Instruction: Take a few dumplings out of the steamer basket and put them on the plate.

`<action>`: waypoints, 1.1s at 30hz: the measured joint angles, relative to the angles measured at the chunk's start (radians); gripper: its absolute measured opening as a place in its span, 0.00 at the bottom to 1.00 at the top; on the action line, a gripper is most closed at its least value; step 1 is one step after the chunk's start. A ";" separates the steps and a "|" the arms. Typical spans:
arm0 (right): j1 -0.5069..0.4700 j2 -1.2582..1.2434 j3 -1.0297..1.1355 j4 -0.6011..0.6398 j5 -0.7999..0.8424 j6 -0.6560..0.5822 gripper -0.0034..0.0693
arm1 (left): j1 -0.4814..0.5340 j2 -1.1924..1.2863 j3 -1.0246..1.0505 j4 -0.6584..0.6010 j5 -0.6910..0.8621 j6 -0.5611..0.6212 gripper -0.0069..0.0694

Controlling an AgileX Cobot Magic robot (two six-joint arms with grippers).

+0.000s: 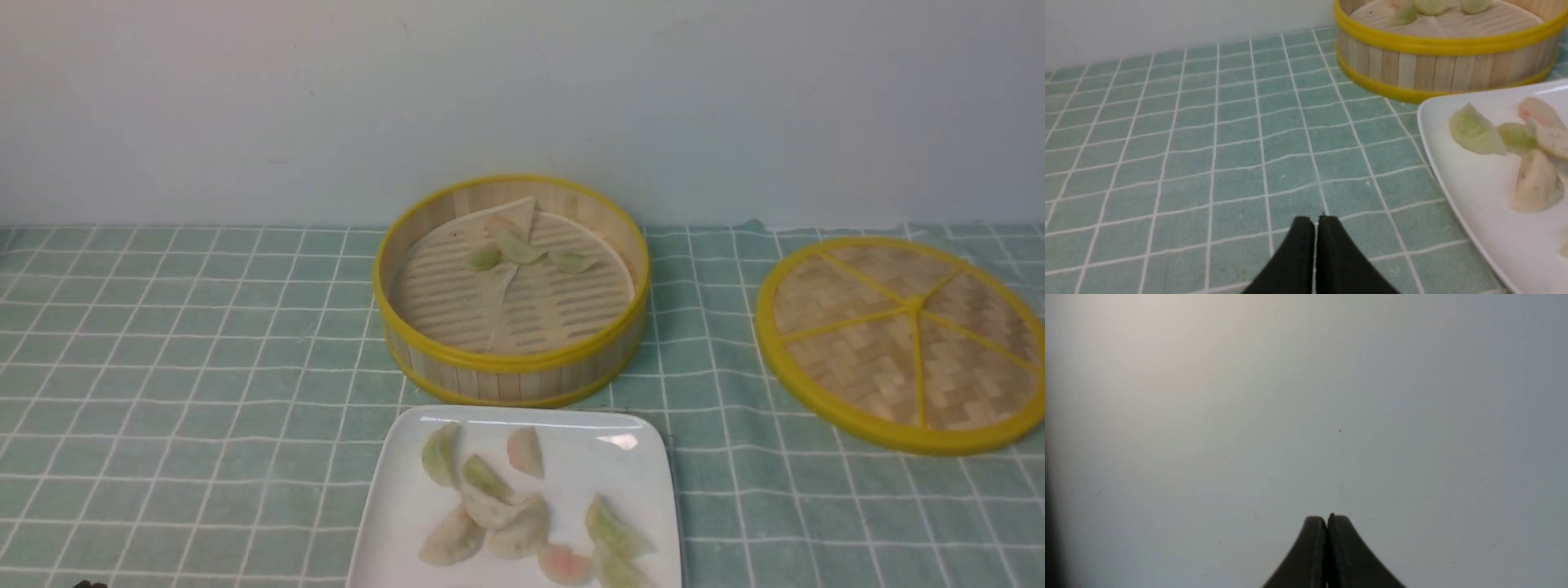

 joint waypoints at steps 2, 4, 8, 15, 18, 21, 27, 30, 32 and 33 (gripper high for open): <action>0.000 0.000 0.000 0.000 0.000 0.000 0.03 | 0.005 0.000 0.000 0.001 0.001 0.000 0.08; 0.000 0.000 0.000 0.000 0.000 0.000 0.03 | 0.005 0.000 0.000 0.002 0.001 0.000 0.08; 0.000 0.000 0.000 0.000 0.000 0.000 0.03 | 0.005 0.000 0.000 0.002 0.001 0.000 0.08; 0.000 0.000 0.000 0.000 0.000 0.000 0.03 | 0.005 0.000 0.000 0.002 0.001 0.000 0.08; 0.000 0.000 0.000 0.000 0.000 0.000 0.03 | 0.005 0.000 0.000 0.002 0.001 0.000 0.08; 0.000 0.000 0.000 0.000 0.000 0.000 0.03 | 0.005 0.000 0.000 0.002 0.001 0.000 0.08; 0.000 0.000 0.000 -0.007 0.002 -0.001 0.03 | 0.005 0.000 0.000 0.002 0.001 0.000 0.08; -0.007 0.000 0.030 -0.007 0.009 -0.001 0.03 | 0.005 0.000 0.000 0.002 0.002 0.000 0.08; -0.045 0.000 0.082 -0.006 0.009 -0.001 0.03 | 0.005 0.000 0.000 0.002 0.003 0.000 0.08; -0.078 0.000 0.116 -0.003 0.009 -0.001 0.03 | 0.005 0.000 0.000 0.002 0.003 0.000 0.08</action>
